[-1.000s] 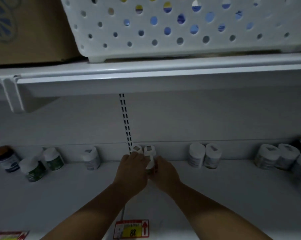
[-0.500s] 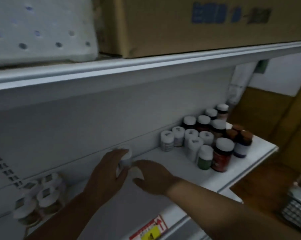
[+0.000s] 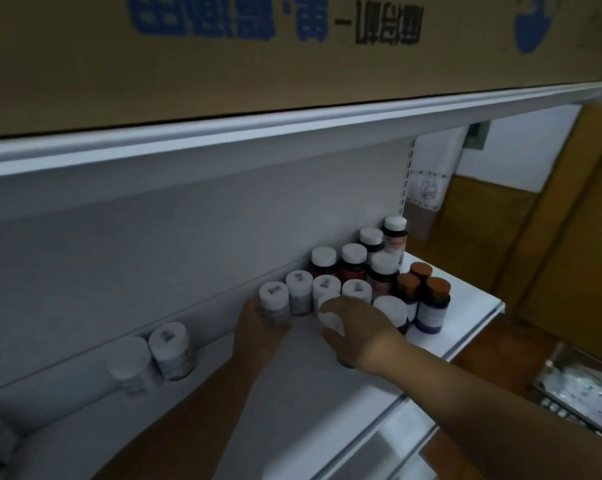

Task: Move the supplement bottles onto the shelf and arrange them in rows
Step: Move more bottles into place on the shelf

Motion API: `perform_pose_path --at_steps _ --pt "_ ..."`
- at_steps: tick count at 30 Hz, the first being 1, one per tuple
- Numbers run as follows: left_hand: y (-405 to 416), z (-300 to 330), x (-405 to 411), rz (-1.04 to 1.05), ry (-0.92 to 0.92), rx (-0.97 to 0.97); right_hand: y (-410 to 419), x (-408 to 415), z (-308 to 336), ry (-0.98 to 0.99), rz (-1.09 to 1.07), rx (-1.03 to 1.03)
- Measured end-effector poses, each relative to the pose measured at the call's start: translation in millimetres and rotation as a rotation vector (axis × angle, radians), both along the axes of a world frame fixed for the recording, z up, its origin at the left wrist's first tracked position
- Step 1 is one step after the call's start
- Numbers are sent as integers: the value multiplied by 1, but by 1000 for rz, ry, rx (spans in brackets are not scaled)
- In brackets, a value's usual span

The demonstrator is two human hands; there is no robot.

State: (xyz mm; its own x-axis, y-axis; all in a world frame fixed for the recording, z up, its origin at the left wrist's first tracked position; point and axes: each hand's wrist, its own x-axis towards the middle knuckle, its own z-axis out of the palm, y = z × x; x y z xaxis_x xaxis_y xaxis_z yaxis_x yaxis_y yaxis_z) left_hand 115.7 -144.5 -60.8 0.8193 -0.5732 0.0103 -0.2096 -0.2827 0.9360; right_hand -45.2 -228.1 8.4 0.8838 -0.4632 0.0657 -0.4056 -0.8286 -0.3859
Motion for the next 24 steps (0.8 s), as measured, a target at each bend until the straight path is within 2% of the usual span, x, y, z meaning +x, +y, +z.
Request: perform_pose_path --at_steps 5,7,9,10,13,15,17,19,24 --pt "-28 -34 27 109 49 -74 -26 25 2 -120 -18 14" --pt "-28 -47 40 133 135 -103 -38 41 -3 -105 -33 71" --pt "-7 -10 19 133 240 -236 -51 58 -2 -59 -30 79" --pt "2 0 12 120 323 -309 -56 67 1 -16 2 50" --pt "37 17 -4 -4 752 -495 -64 94 11 174 131 -102" --pt "63 25 -9 -29 908 -583 -67 111 9 333 143 -292" --pt "83 30 -12 -25 934 -601 -64 126 4 393 130 -481" --pt "100 32 -15 -14 921 -570 -57 134 -1 374 136 -555" --pt "140 33 -19 -27 888 -570 -50 136 -6 253 141 -485"
